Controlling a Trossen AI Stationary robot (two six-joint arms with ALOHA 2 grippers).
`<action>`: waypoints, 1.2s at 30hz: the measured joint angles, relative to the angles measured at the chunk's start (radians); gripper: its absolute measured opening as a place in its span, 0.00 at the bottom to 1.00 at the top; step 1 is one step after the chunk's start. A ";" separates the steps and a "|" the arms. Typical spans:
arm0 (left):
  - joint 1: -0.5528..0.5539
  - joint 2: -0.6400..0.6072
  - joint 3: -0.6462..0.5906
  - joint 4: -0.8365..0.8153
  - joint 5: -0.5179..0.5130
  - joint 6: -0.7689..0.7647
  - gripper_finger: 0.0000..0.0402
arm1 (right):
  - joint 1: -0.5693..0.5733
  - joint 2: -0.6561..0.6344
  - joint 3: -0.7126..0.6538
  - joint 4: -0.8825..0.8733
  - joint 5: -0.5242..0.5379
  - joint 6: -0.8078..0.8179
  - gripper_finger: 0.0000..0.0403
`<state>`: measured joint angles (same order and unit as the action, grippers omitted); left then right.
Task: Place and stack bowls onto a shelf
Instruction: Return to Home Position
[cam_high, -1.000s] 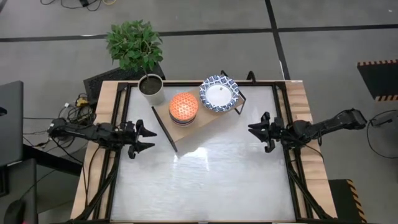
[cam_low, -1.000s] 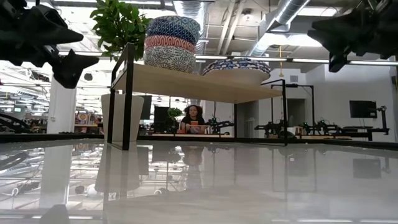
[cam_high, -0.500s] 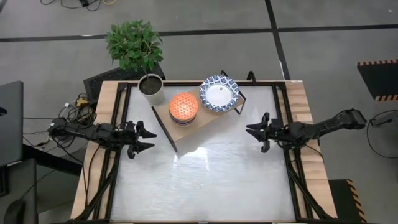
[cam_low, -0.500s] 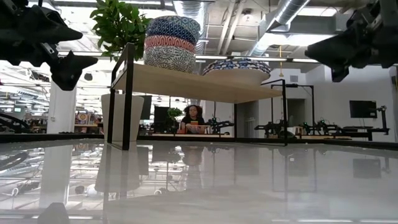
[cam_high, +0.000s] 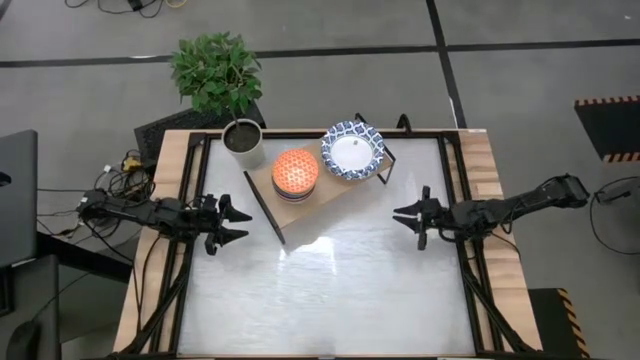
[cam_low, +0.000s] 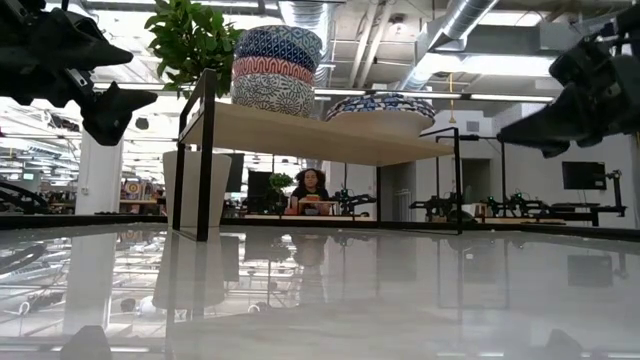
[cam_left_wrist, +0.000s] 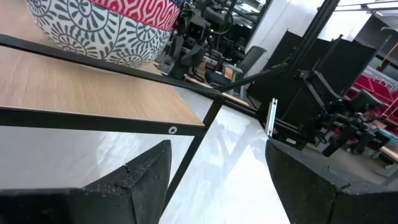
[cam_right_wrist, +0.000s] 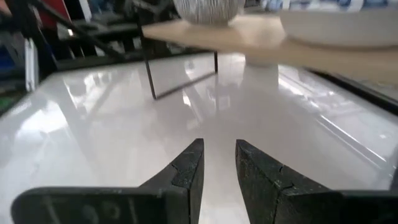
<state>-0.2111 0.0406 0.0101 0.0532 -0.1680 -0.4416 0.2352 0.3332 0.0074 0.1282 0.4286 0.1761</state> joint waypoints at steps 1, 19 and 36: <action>0.000 0.000 0.000 0.000 0.000 0.000 0.61 | 0.000 0.000 0.000 -0.017 0.000 0.000 0.29; 0.000 0.000 -0.001 0.000 0.000 0.000 0.61 | 0.000 0.000 0.000 -0.059 -0.001 0.000 0.29; 0.000 -0.011 -0.001 -0.001 0.002 0.000 0.61 | 0.000 0.000 -0.001 -0.061 -0.001 0.000 0.29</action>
<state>-0.2110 0.0299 0.0092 0.0525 -0.1661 -0.4416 0.2352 0.3335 0.0063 0.0676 0.4278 0.1761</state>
